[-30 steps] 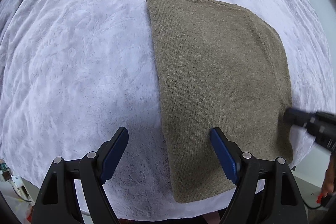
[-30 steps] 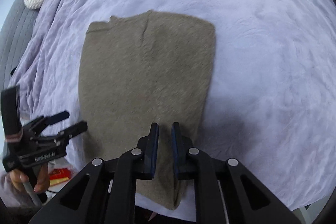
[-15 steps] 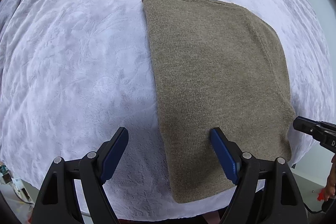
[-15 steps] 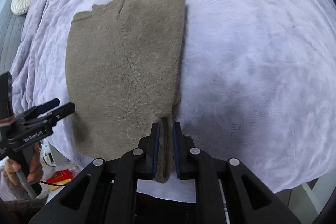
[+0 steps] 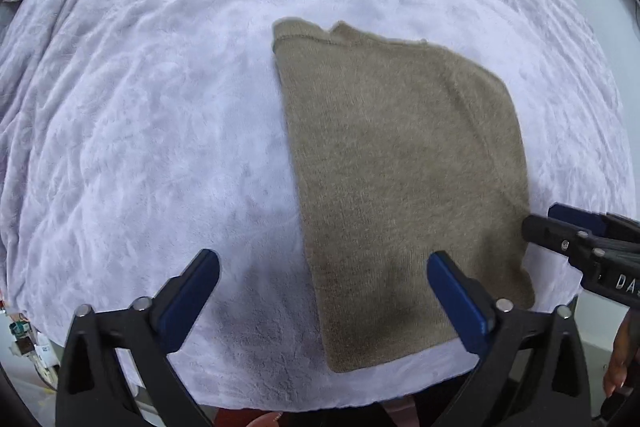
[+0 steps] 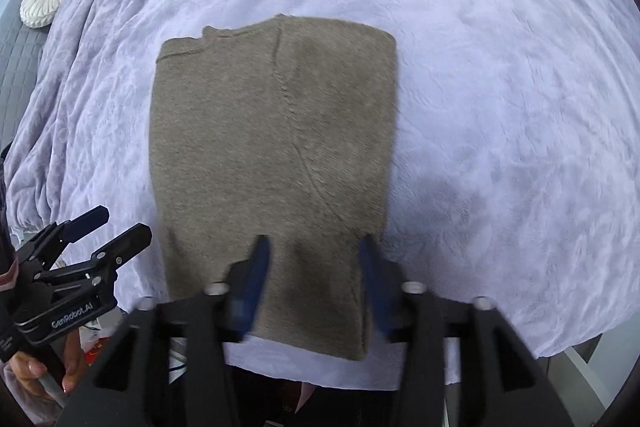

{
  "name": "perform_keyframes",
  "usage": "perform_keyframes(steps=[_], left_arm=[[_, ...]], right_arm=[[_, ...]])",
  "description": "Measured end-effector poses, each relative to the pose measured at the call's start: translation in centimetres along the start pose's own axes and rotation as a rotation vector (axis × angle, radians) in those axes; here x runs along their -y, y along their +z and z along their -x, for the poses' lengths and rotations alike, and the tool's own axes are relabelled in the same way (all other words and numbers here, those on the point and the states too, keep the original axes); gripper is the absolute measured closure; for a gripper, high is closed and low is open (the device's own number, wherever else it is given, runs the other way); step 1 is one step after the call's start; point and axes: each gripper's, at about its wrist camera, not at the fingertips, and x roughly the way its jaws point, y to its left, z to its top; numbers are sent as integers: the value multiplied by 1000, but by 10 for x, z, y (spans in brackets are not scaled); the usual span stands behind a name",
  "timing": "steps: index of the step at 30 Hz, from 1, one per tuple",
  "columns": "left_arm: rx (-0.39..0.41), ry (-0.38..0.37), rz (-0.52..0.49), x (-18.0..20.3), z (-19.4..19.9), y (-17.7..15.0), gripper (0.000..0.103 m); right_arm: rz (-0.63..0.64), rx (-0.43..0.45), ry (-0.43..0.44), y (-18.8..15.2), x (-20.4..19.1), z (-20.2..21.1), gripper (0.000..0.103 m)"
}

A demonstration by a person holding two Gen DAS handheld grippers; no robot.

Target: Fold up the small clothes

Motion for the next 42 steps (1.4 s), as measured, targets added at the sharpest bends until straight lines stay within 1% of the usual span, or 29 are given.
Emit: perform_keyframes(steps=[1,2,3,4,7,8,12,23,28,42], left_arm=[[0,-4,2,0,2,2,0],[-1,-7,5,-1,2,3,0],[-1,-6,10,-3,2,3,0],[-3,-2,12,-5,0,4,0],[-7,30,19,-2,2,3,0],[-7,33,21,0,3,1,0],[-11,33,31,-3,5,-2,0],[-15,52,54,-3,8,-3,0],[-21,69,49,-4,7,-3,0],[-43,73,57,-5,6,-5,0]], right_arm=[[5,7,-3,1,-3,1,39],[8,12,-6,1,-6,2,34],[8,16,-9,1,-9,4,24],[5,21,-12,2,-9,5,20],[-11,33,-55,3,-10,6,14],[-17,33,-63,3,-10,6,9],[-33,22,-93,4,-6,4,9],[-12,9,-109,4,-14,4,9],[-16,9,-116,5,-15,4,9],[-6,11,-129,7,-18,5,9]])
